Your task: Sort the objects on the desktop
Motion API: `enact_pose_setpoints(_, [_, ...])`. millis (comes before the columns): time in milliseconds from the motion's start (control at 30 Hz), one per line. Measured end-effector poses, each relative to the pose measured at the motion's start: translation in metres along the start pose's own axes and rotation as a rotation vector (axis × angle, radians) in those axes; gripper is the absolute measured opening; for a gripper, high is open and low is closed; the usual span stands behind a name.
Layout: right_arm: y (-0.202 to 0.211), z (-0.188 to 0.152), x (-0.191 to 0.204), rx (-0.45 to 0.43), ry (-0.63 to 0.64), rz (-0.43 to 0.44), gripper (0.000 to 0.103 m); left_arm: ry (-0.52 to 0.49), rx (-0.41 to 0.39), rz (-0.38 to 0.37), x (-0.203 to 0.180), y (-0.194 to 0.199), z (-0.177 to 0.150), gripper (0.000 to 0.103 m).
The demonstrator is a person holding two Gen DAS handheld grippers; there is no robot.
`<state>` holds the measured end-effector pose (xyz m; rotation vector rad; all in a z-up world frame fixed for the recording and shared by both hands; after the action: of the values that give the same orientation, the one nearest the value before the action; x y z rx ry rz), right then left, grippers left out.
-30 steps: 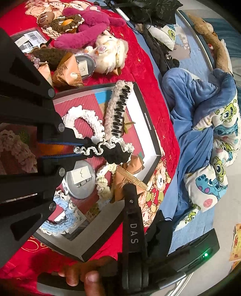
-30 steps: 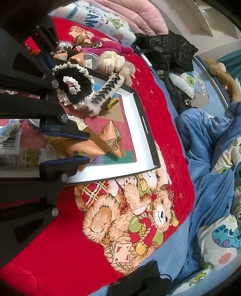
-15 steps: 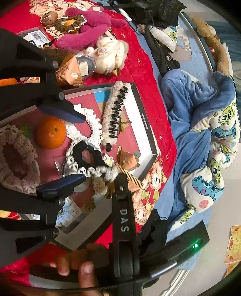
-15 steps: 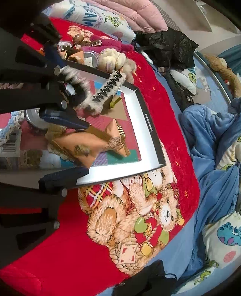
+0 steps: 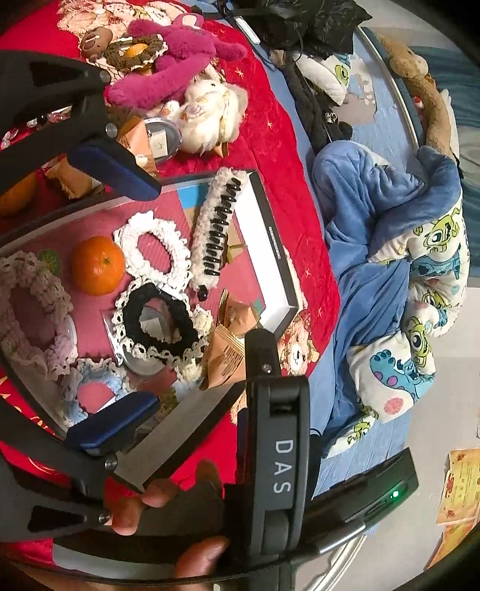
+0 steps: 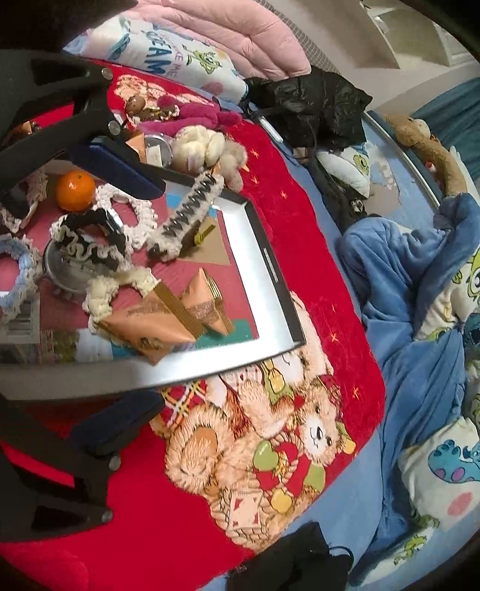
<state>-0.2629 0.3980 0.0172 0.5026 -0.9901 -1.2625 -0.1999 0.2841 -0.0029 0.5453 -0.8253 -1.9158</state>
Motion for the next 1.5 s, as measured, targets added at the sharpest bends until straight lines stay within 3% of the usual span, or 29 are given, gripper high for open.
enact_pose_setpoints(333, [0.01, 0.003, 0.0, -0.033, -0.009, -0.022, 0.103, -0.04, 0.019, 0.111, 0.005, -0.001, 0.001, 0.103])
enact_pose_setpoints(500, [0.036, 0.005, 0.011, -0.086, 0.024, -0.063, 0.103, -0.043, -0.042, 0.117, 0.005, 0.02, 0.006, 0.103])
enact_pose_setpoints(667, [0.084, 0.001, 0.031, -0.172, 0.081, -0.141, 0.103, 0.005, -0.122, 0.125, 0.013, 0.069, 0.016, 0.103])
enact_pose_setpoints(733, [0.117, -0.007, 0.044, -0.256, 0.106, -0.157, 0.103, 0.028, -0.144, 0.139, 0.019, 0.095, 0.018, 0.103])
enact_pose_setpoints(867, [0.175, -0.03, 0.075, -0.355, 0.154, -0.151, 0.103, 0.079, -0.194, 0.235, 0.036, 0.158, 0.017, 0.103])
enact_pose_setpoints(1000, [0.219, -0.074, 0.109, -0.435, 0.18, -0.14, 0.103, 0.114, -0.261, 0.319, 0.051, 0.228, -0.005, 0.103])
enact_pose_setpoints(1100, [0.231, -0.106, 0.127, -0.464, 0.166, -0.185, 0.103, 0.136, -0.287, 0.335, 0.062, 0.269, -0.03, 0.103])
enact_pose_setpoints(1167, [0.232, -0.126, 0.135, -0.48, 0.144, -0.168, 0.103, 0.143, -0.293, 0.34, 0.07, 0.292, -0.052, 0.103])
enact_pose_setpoints(1267, [0.219, -0.152, 0.151, -0.453, 0.147, -0.11, 0.103, 0.177, -0.303, 0.37, 0.082, 0.313, -0.08, 0.103])
enact_pose_setpoints(1500, [0.18, -0.2, 0.187, -0.426, 0.24, -0.126, 0.103, 0.246, -0.301, 0.399, 0.102, 0.319, -0.14, 0.103])
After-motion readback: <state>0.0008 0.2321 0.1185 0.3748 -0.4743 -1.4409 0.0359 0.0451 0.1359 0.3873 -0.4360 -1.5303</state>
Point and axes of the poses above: each gripper's, at about its wrist camera, not at the fingertips, and y roughly against the way its jaws point, x to its left, z to its top, the point moved 4 cm from there along -y, roughly the way its jaws point, and after that the axes turned 8 degrees about x, right-handed, at the moved point
